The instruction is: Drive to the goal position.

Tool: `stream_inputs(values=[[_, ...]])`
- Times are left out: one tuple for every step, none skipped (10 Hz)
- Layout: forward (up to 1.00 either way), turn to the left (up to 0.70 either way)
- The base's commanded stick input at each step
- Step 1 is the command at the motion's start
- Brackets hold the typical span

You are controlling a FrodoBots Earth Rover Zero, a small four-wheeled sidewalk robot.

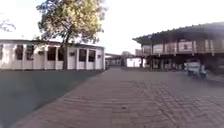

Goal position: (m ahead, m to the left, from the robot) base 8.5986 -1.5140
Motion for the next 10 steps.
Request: stream_inputs(values=[[0.70, 0.00], [0.70, 0.00], [0.70, 0.00], [0.70, 0.00], [0.70, 0.00], [0.70, 0.00], [0.70, 0.00], [0.70, 0.00], [0.70, 0.00], [0.70, 0.00]])
